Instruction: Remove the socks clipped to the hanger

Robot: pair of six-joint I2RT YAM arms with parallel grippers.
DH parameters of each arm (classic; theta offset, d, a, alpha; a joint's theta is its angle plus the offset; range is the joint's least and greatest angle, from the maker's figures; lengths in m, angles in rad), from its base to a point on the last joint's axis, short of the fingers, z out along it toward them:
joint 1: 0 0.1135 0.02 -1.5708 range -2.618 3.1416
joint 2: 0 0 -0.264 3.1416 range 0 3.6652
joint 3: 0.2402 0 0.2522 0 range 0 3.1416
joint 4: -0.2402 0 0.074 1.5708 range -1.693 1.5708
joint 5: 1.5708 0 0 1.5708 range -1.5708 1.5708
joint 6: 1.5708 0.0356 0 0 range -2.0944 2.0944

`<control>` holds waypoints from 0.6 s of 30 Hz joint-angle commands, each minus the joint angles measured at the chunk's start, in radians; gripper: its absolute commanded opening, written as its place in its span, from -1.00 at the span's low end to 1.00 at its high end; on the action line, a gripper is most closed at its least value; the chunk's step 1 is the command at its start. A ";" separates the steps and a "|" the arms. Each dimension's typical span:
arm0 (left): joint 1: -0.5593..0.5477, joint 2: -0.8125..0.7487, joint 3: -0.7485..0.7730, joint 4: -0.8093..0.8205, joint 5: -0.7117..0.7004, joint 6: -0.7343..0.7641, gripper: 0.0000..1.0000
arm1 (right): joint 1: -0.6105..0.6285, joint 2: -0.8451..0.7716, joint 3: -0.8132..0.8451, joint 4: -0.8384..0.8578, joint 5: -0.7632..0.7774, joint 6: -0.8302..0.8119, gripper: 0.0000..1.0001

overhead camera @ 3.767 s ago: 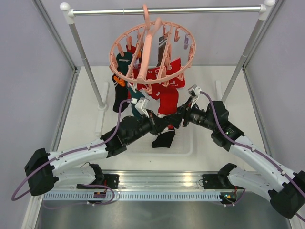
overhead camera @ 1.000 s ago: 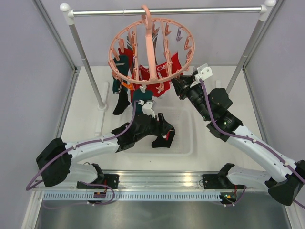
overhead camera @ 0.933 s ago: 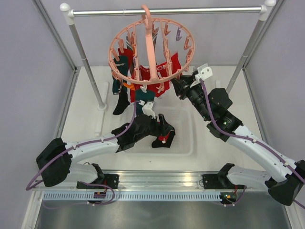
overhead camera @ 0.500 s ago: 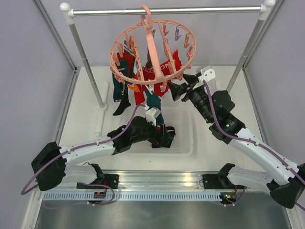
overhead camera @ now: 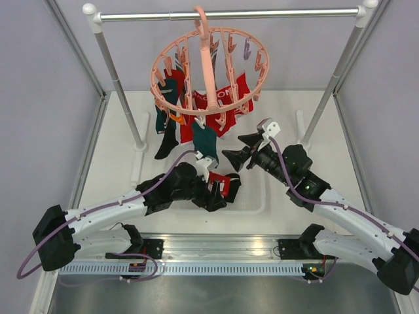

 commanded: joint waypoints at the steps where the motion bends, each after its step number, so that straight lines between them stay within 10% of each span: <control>1: -0.004 -0.073 0.029 -0.112 0.014 0.013 0.56 | 0.030 0.044 -0.045 0.107 -0.096 0.041 0.61; 9: -0.004 -0.227 0.061 -0.327 -0.176 -0.093 0.09 | 0.105 0.243 -0.019 0.205 -0.061 0.021 0.61; 18: -0.003 -0.342 0.096 -0.430 -0.236 -0.104 0.03 | 0.130 0.458 0.045 0.375 -0.098 0.087 0.61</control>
